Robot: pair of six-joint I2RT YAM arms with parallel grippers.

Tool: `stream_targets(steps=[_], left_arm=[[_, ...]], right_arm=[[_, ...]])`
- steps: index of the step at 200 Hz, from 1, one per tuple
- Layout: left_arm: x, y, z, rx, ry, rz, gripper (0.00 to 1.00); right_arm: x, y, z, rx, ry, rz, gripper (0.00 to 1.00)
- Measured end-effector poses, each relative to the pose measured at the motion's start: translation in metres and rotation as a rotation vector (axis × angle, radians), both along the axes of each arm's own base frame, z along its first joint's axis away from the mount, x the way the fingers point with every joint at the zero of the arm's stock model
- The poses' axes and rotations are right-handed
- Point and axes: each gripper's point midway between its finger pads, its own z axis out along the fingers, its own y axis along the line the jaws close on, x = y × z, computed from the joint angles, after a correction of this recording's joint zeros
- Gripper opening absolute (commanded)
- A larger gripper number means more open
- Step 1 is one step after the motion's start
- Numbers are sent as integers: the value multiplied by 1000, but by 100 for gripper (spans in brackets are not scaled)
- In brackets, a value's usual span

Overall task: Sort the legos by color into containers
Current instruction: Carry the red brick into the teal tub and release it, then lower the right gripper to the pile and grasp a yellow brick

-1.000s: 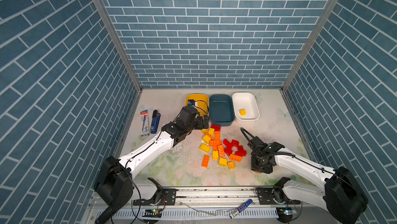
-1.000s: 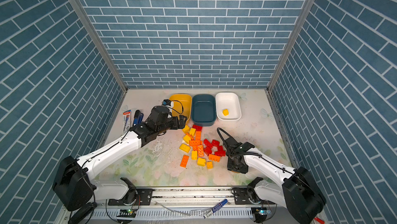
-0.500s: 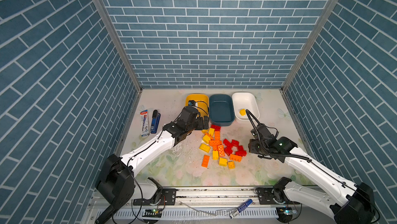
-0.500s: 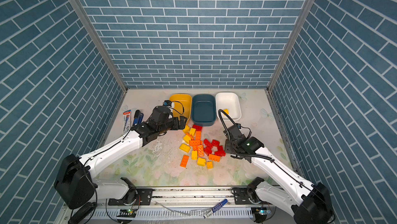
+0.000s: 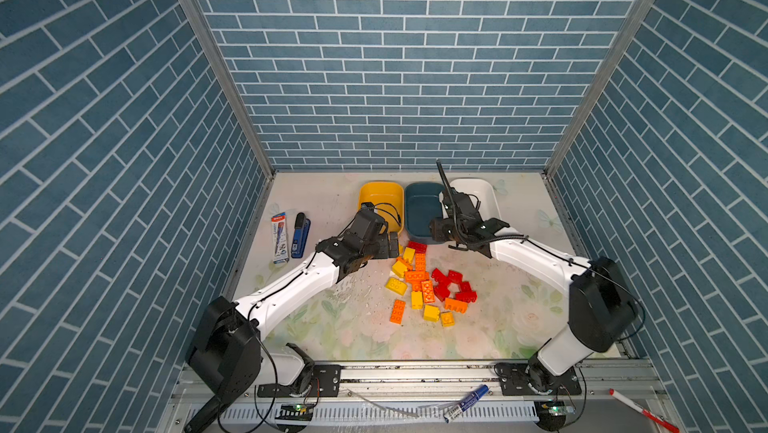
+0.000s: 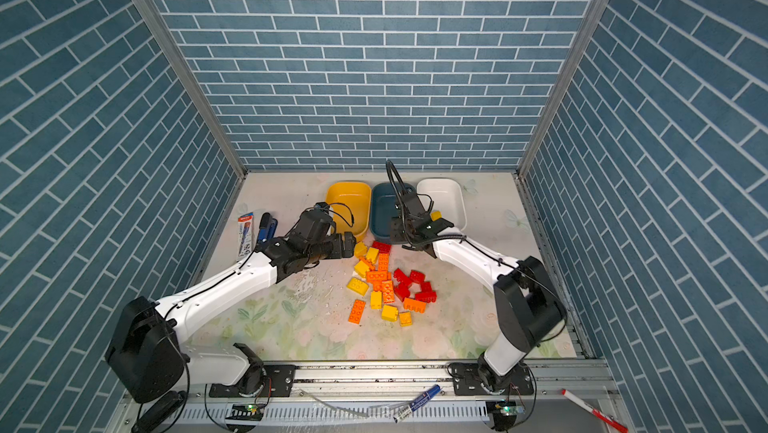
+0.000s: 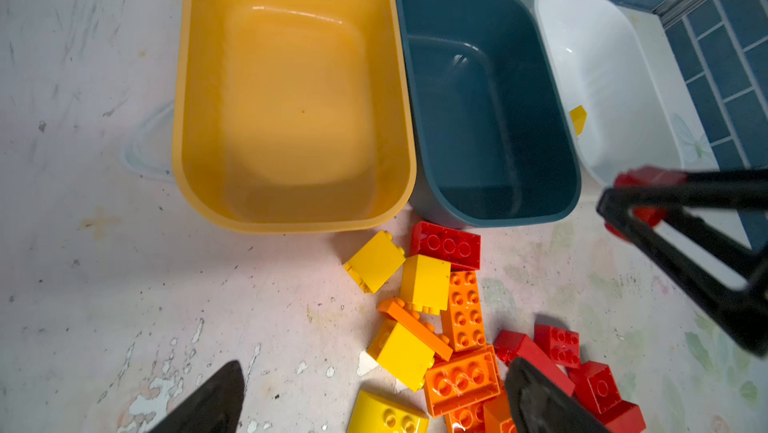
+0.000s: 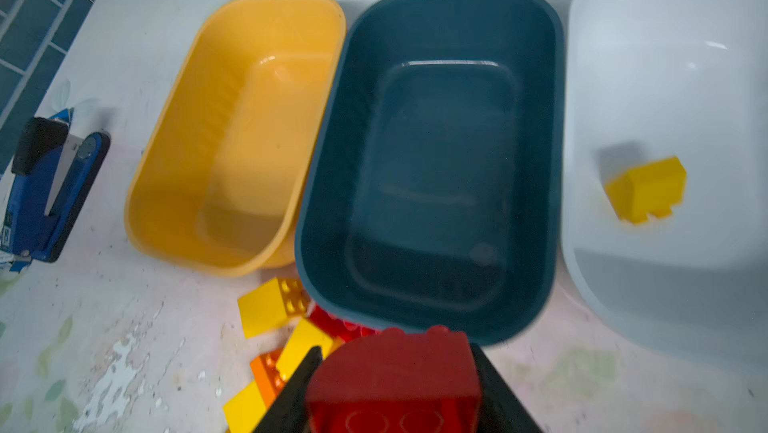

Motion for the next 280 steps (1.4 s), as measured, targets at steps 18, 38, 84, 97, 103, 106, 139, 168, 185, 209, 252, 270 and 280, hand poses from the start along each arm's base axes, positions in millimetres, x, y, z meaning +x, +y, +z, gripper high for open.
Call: stream_targets(steps=[18,38,84,97,103,106,139,168,185,209,252,270,280], left_arm=[[-5,3,-10,4,32,11,99],[-13,5,-23,10,79,14,99],[-21,-4,-48,-3,174,-15,99],[-23,-7,-56,-5,203,-23,99],[-24,-8,-59,-7,217,-26,99],[-24,-9,-60,-7,222,-27,99],[-26,-14,-72,-9,268,-33,99],[-23,-14,-77,-7,289,-8,99],[-23,-15,-78,-14,296,3,99],[-22,-17,-82,-20,310,9,100],[-19,-5,-90,10,329,111,99],[-16,3,-87,5,312,170,99],[-15,8,-84,-1,300,194,99]], right_arm=[[27,10,-6,-8,-3,-7,44],[57,17,-18,-22,8,-23,45],[103,31,-38,-62,30,-18,57],[108,34,-39,-71,33,-12,63],[108,35,-38,-72,33,-8,65],[108,35,-37,-72,35,-6,66],[102,39,-31,-53,45,27,72],[72,31,-29,-36,77,69,72],[45,22,-28,-30,103,93,72],[4,15,-29,-9,146,146,72],[-41,30,-47,31,260,176,65],[-52,42,-48,51,285,168,61],[-57,50,-52,54,300,169,60]])
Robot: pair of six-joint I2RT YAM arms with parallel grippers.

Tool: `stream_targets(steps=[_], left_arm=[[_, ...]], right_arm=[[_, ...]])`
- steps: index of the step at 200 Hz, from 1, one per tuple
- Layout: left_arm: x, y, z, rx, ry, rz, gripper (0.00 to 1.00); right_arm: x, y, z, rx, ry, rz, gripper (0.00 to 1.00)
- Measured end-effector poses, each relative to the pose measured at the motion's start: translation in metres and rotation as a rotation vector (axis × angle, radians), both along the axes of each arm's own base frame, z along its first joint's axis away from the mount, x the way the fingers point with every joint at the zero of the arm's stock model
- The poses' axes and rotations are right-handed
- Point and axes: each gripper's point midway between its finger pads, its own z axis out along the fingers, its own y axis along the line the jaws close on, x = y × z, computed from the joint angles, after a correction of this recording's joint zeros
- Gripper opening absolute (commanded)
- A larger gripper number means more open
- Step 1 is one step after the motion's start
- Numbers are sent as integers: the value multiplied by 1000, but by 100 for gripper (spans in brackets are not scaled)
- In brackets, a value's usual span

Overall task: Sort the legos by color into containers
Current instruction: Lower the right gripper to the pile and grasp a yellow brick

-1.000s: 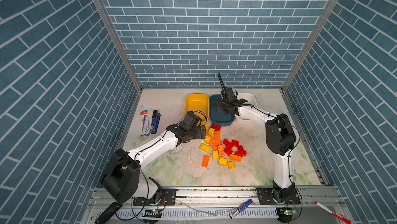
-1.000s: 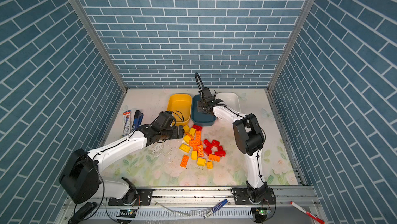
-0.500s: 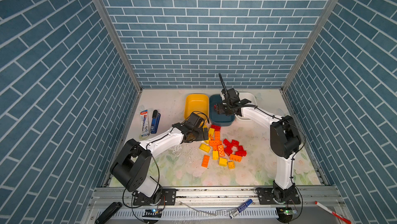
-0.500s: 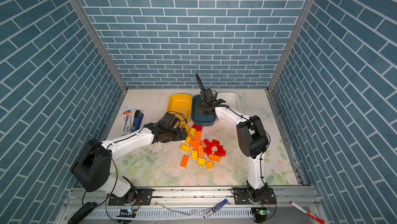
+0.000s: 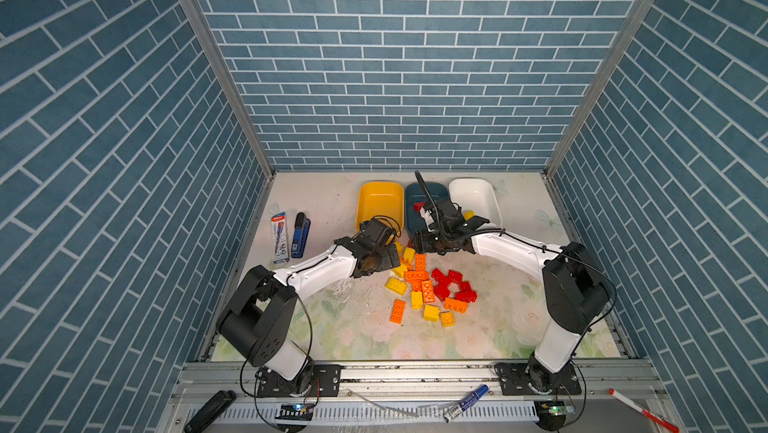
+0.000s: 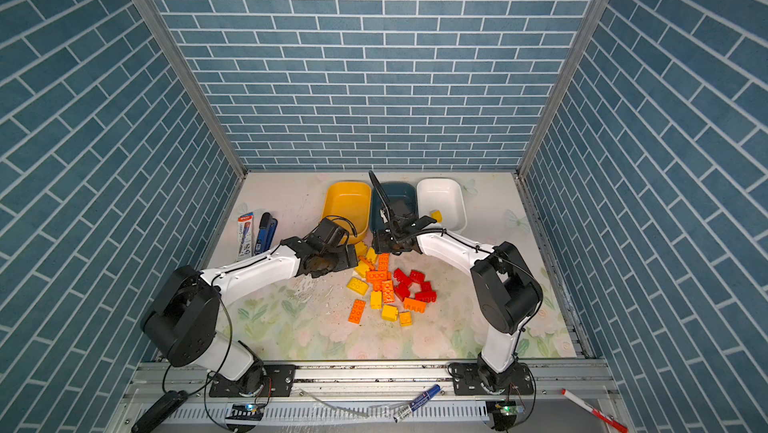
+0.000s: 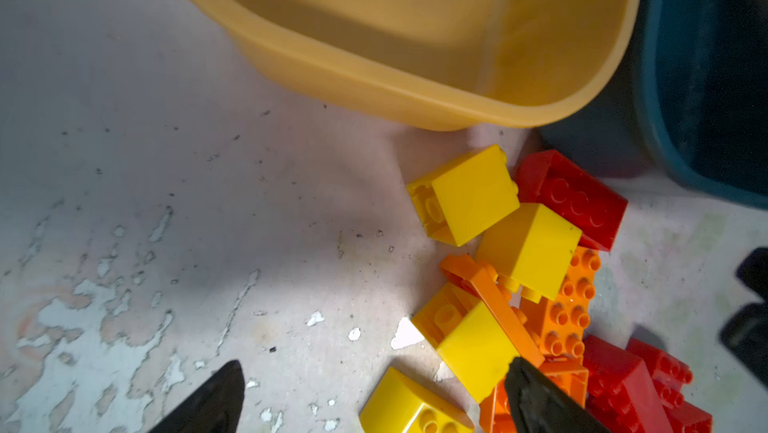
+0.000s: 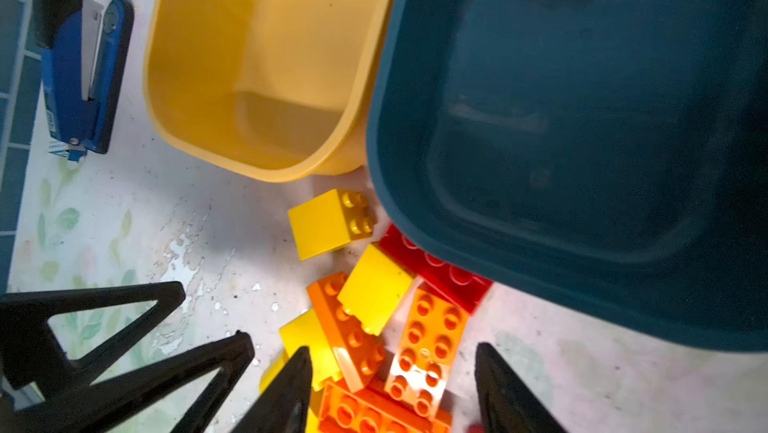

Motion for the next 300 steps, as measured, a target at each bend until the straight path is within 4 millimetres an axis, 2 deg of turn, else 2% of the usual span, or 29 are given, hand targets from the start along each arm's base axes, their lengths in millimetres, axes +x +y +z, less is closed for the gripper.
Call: stream_targets(steps=[31,62,131,181,245,280,300], left_arm=[[1,9,10,0,-34,48,99],[-1,16,5,16,-27,76,99],[-5,21,-1,31,-12,91,99],[-5,21,-1,31,-12,91,99],[-5,21,-1,31,-11,91,99],[-5,21,-1,31,-12,91,99],[-5,21,-1,31,-12,91,99]], right_arm=[[-2,19,-22,-44,35,-14,60],[-4,21,-38,-103,44,-43,57],[10,25,-43,-154,10,-85,48],[8,34,-51,-180,19,-68,47],[2,34,-67,-233,45,-38,38],[2,34,-65,-236,30,-13,33],[1,33,-56,-217,6,4,32]])
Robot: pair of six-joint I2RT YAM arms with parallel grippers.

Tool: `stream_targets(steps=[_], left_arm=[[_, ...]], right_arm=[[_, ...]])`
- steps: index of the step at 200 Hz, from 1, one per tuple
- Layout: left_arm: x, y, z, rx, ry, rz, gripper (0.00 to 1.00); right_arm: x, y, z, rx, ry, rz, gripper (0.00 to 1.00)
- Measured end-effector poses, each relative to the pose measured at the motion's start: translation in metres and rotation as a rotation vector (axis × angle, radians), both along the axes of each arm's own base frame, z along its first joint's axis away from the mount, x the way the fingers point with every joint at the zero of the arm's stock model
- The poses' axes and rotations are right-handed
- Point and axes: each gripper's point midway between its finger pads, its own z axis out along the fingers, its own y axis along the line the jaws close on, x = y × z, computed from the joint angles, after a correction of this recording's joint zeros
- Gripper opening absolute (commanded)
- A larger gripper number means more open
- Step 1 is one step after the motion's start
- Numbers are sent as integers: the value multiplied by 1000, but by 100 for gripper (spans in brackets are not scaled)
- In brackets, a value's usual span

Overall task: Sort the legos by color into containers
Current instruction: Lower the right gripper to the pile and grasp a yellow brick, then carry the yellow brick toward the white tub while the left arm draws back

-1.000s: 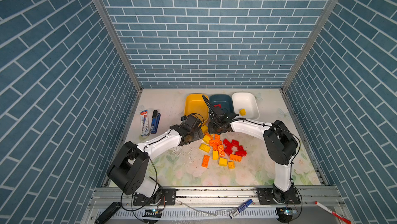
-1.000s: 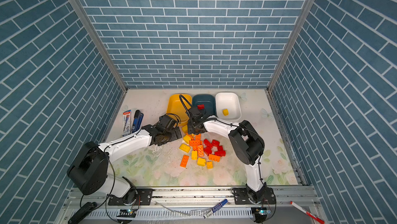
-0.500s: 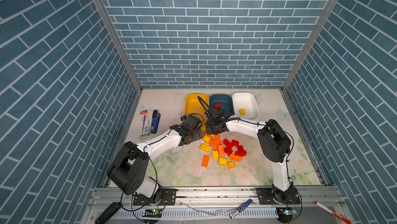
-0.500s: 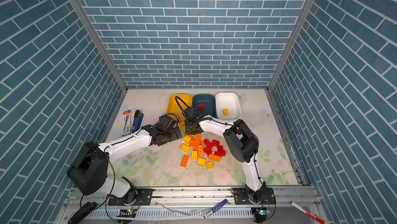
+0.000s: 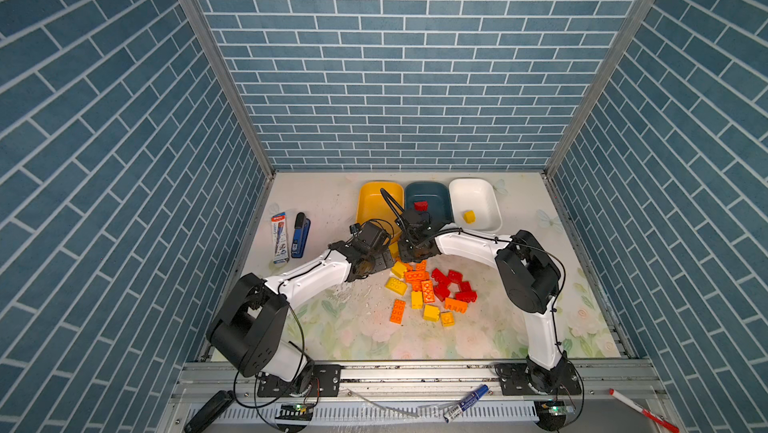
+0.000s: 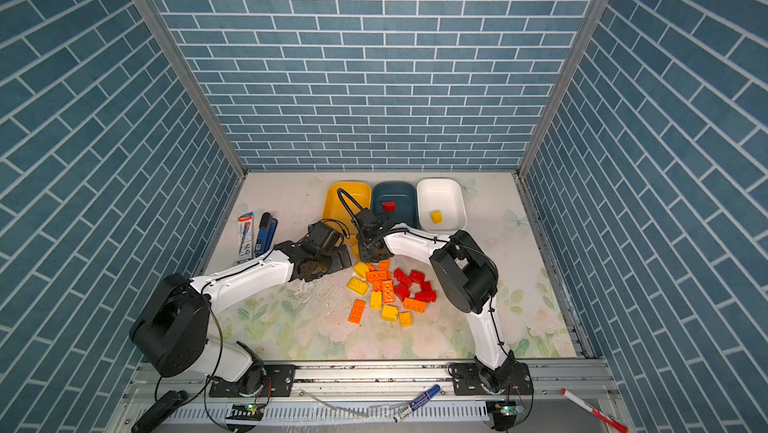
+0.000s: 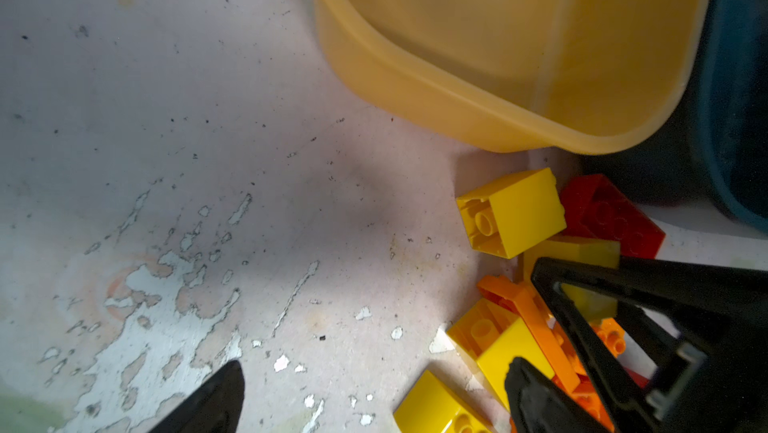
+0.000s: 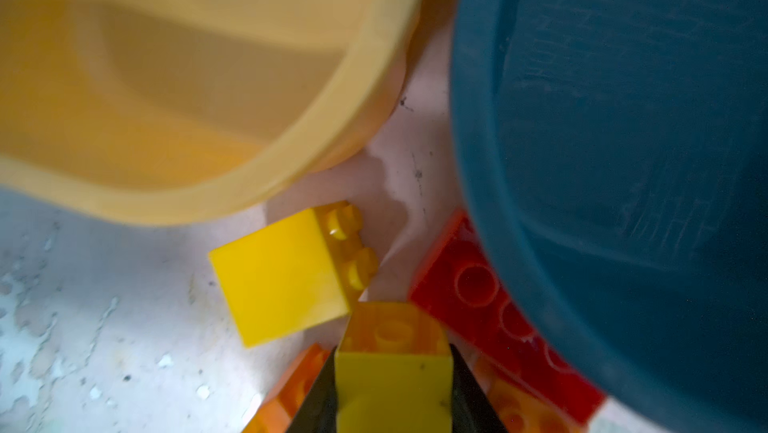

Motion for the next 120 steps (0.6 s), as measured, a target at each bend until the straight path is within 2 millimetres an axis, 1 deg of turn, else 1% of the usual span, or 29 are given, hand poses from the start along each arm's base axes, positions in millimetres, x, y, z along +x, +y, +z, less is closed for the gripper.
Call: stream_targets(steps=[20,52,69,85,101,120], left_arm=[[0,0,0,0,0,-1,99],[0,-3,2,5,-6,-17,99],[1,-8,7,5,-18,-37,99],[3,-16,14,0,-35,-64,99],[4,-25,20,-4,-52,-91,99],[6,-38,27,-6,-70,-129,99]], right_arm=[[-4,-4,16,31,-31,18,31],[-7,-7,54,118,-116,23,30],[-5,-10,72,168,-167,14,30],[-3,-15,83,206,-202,0,30],[0,-25,91,236,-229,-25,30],[10,-46,99,259,-259,-74,30]])
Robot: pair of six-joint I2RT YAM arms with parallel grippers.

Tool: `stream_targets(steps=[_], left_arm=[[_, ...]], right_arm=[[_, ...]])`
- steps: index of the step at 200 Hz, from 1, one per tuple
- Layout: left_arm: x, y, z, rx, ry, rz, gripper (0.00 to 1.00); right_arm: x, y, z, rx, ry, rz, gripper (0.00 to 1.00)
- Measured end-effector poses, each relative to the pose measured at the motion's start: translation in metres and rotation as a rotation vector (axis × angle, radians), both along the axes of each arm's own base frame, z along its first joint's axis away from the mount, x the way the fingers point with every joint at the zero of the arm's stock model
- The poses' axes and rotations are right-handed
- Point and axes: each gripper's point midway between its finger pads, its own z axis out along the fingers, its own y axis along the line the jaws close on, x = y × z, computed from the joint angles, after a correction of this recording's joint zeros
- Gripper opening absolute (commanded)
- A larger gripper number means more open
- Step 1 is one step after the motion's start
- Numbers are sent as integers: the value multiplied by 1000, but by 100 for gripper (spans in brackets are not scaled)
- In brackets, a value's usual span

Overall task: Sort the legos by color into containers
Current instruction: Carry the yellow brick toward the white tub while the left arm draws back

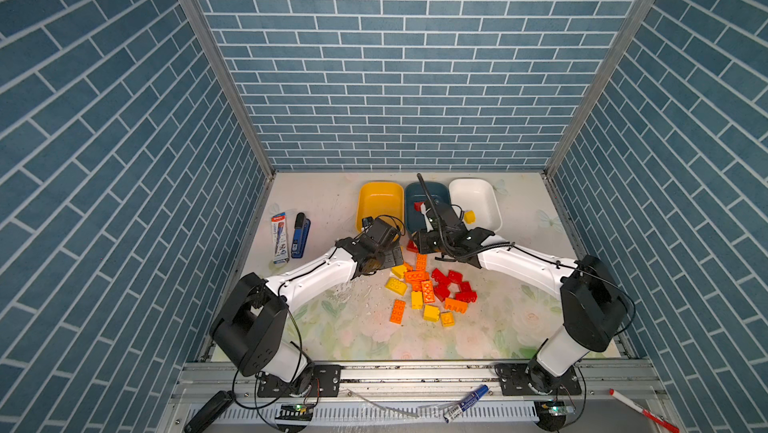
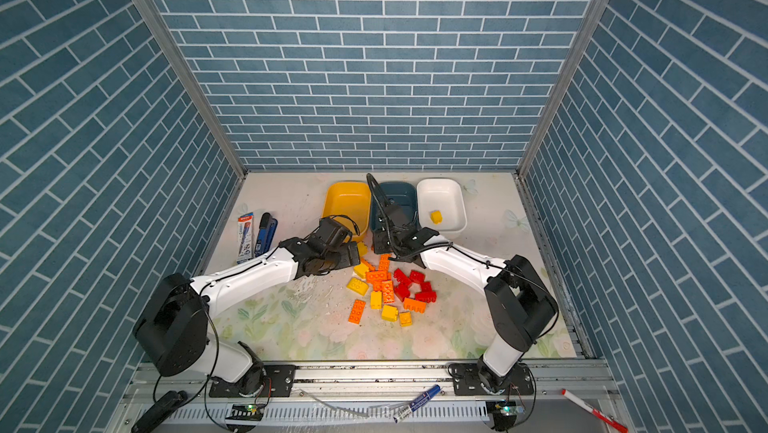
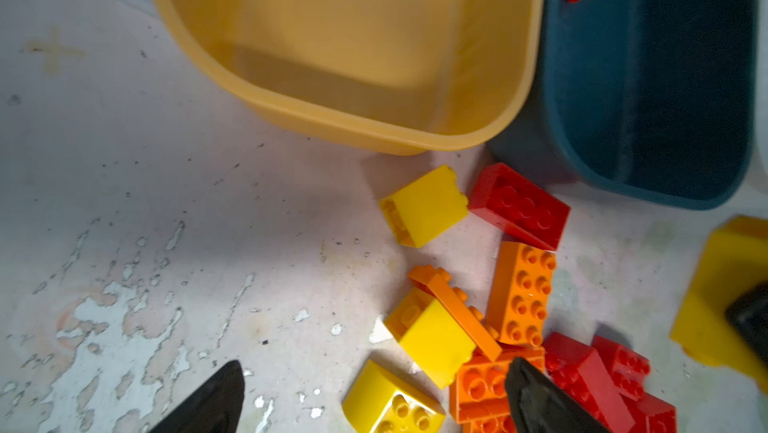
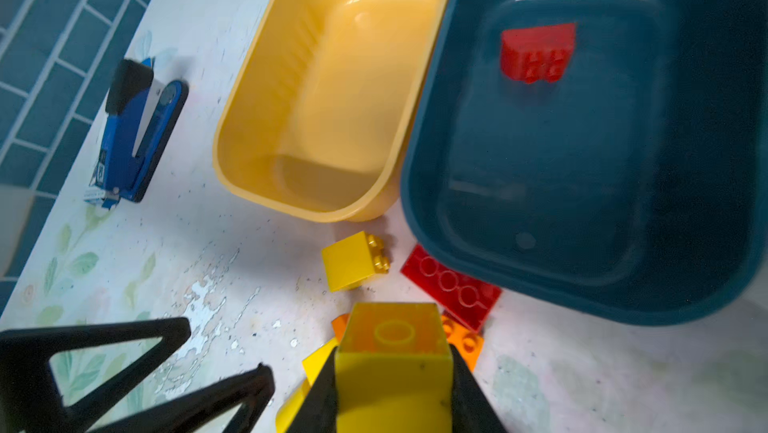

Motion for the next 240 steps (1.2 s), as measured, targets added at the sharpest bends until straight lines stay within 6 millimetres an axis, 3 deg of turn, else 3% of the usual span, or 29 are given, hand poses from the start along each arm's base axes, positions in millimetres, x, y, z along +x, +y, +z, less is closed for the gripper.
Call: stream_targets(steps=[27,64,106,143,175,205,240], left_arm=[[1,-21,7,7,-16,-59,99],[2,-50,8,31,-15,-137,99],[9,-77,2,47,7,-188,99],[11,-104,-11,56,41,-239,98],[9,-119,-24,64,70,-275,93],[11,-122,-38,91,93,-283,83],[16,-127,-47,118,100,-299,69]], right_arm=[[25,-46,10,31,-30,-118,30],[57,-111,8,27,-33,-277,30],[75,-149,2,-1,-27,-348,31],[102,-163,-23,-70,24,-364,31],[135,-164,-32,-90,41,-355,33],[157,-156,-31,-77,46,-327,53],[157,-152,-27,-63,62,-315,68]])
